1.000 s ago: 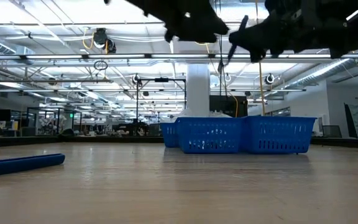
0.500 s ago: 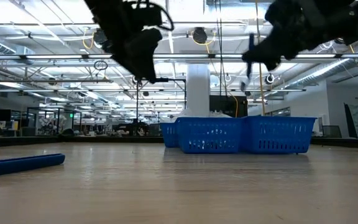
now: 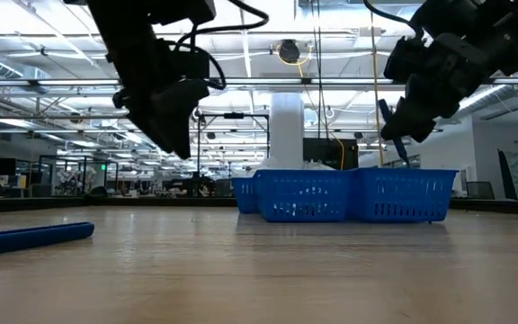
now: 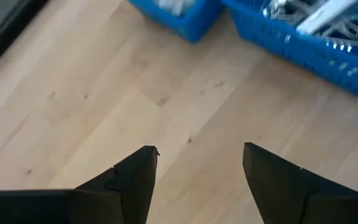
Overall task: Pick & Place Travel size toiletries
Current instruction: Put the blue razor into the bottom right blue basket
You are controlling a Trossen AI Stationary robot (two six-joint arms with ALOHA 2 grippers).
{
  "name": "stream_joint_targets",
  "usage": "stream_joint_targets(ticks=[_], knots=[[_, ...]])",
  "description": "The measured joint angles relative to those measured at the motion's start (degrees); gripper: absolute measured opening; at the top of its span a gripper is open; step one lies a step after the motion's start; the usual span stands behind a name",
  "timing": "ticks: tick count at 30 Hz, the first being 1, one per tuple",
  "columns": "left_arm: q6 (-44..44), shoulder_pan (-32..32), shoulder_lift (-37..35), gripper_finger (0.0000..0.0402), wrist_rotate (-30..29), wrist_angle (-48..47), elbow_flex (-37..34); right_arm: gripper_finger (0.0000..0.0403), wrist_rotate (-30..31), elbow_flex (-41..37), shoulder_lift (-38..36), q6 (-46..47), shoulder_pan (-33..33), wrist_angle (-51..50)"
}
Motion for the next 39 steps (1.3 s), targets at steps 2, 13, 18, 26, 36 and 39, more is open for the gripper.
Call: stream_joint_targets(ticks=[2, 13, 18, 26, 36, 39], knots=[[-0.41, 0.0, 0.0, 0.0227, 0.68, 0.0, -0.64, 0.0029, -1.95, 0.0, 0.06, -0.01, 0.0, -0.37], [-1.16, 0.0, 0.0, 0.0219, 0.85, 1.37, -1.05, 0.0106, -4.45, 0.0, 0.5, -2.25, 0.09, -2.56], [-1.03, 0.0, 0.0, 0.0214, 1.69, 1.4, -1.05, 0.0165, -4.32, 0.0, 0.5, -1.67, 0.09, -1.52], [-1.03, -0.4, 0.0, 0.0214, 11.35, 1.38, -1.05, 0.0225, -4.29, 0.0, 0.48, -2.37, 0.11, 8.35], [-9.57, -7.79, 0.55, 0.0214, 31.42, 7.81, -1.07, 0.0225, -4.41, 0.0, 0.48, -2.59, 0.11, 8.42], [-13.4, -10.29, 1.94, 0.0214, 39.72, 9.28, -1.07, 0.0221, -4.42, 0.0, 0.48, -2.59, 0.11, 8.51]])
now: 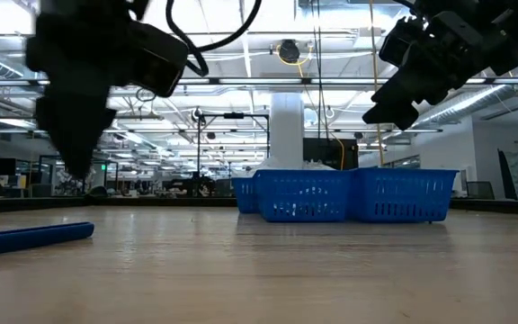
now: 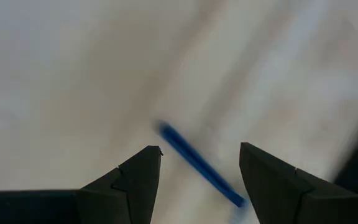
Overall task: Pick & Place Travel size toiletries
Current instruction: Put the blue razor into the bottom right blue basket
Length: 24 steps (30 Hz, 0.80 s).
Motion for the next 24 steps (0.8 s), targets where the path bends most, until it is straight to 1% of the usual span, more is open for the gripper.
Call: stream_joint_targets(ticks=[2, 4, 7, 10, 13, 17, 19, 21, 22, 24], knots=[[-2.69, -1.53, 1.17, 0.0214, 4.47, 2.43, 0.0, 0.022, -0.01, 0.0, 0.0, 0.0, 0.0, 0.13], [-3.35, -2.96, 2.67, 0.0214, 7.12, 4.93, 0.0, 0.022, -0.01, 0.0, 0.0, 0.0, 0.0, 0.21], [-3.19, -4.35, 4.84, 0.0214, 8.09, 8.96, 0.0, 0.0221, -0.01, 0.0, 0.0, 0.02, 0.0, 0.21], [-2.89, -4.42, 6.7, 0.0214, 9.74, 10.61, 0.0, 0.0218, -0.03, 0.0, 0.0, 0.28, 0.02, 0.21], [-2.3, -4.22, 8.1, 0.0214, 11.39, 10.16, 0.0, 0.0216, -0.03, 0.0, -0.02, 0.24, 0.02, 0.21], [1.34, -3.8, 8.67, 0.0214, 11.9, 6.93, 0.13, 0.0216, -0.03, 0.0, -0.02, 0.24, 0.02, 0.21], [4.26, -3.47, 8.76, 0.0214, 10.41, 3.66, 0.15, 0.0216, -0.03, 0.0, -0.02, 0.13, 0.02, 0.21], [7.5, -2.95, 8.66, 0.0213, 6.88, -0.18, 0.22, 0.0216, -0.03, 0.0, -0.02, 0.01, 0.02, 0.21], [9.18, -2.73, 8.66, 0.0213, 4.64, -2.25, 0.32, 0.0215, -0.03, 0.0, -0.02, 0.0, 0.02, 0.21], [12.17, -1.88, 8.56, 0.0213, -1.96, -6.59, 0.28, 0.0213, -0.01, 0.0, -0.02, 0.0, 0.01, 0.21]])
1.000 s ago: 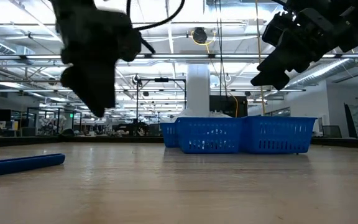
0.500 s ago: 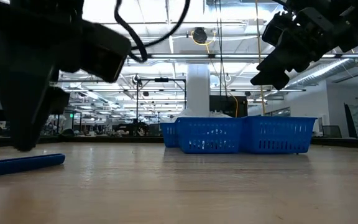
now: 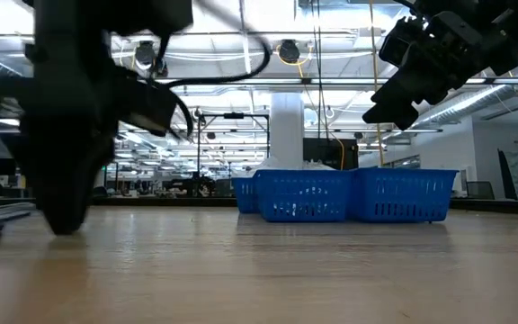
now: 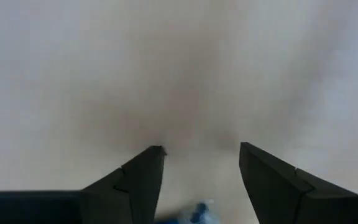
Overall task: Pick & Place Travel size toiletries
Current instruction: Put the blue razor into the bottom right blue basket
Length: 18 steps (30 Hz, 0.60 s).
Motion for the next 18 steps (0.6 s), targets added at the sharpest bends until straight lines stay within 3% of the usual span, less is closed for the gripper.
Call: stream_joint_targets(ticks=[4, 9, 14, 18], knots=[[3.61, 2.21, 0.02, 0.0214, -13.03, -4.28, -0.09, 0.0213, 0.0, 0.0, 0.0, 0.0, 0.01, 0.09], [7.03, 5.07, -2.13, 0.0214, -13.31, -12.83, 0.53, 0.0212, 0.0, 0.0, 0.0, 0.0, 0.02, 0.12], [6.23, 3.76, -7.46, 0.0214, -13.64, -20.86, 1.01, 0.0212, 0.0, 0.0, 0.0, -0.18, -0.03, 0.21], [2.55, 1.65, -11.77, 0.0214, -14.71, -22.11, -0.24, 0.0212, 0.0, 0.0, 0.0, -0.81, -0.03, -0.02]])
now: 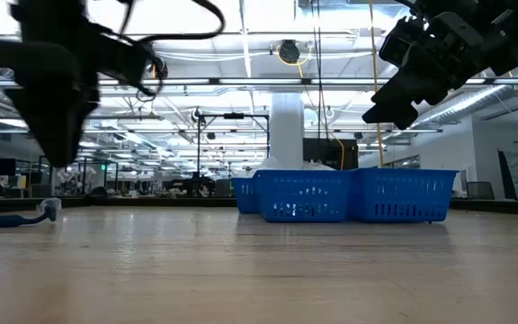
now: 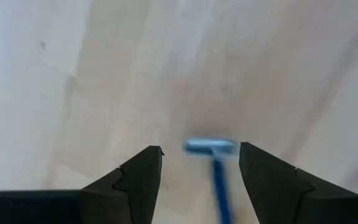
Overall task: Pick & Place Travel size toiletries
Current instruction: Put the blue razor into the bottom right blue basket
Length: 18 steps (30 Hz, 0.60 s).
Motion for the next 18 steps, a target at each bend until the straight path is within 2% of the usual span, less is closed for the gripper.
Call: stream_joint_targets(ticks=[5, 10, 13, 18], knots=[[-7.08, -3.68, -2.14, 0.0213, 6.49, 1.0, -4.87, 0.0211, -0.02, 0.0, 0.0, -0.24, 0.02, -0.02], [-14.5, -8.17, -2.18, 0.0213, 14.08, 10.37, -11.86, 0.0211, -0.04, 0.0, 0.0, -0.24, 0.02, -0.02], [-15.79, -10.56, -2.48, 0.0213, 13.64, 15.76, -15.29, 0.0211, -0.04, 0.0, 0.0, -0.24, 0.02, -0.02], [-18.87, -12.37, -2.81, 0.0213, 11.96, 17.01, -18.61, 0.021, -0.04, 0.0, 0.0, -0.24, 0.02, 0.22]])
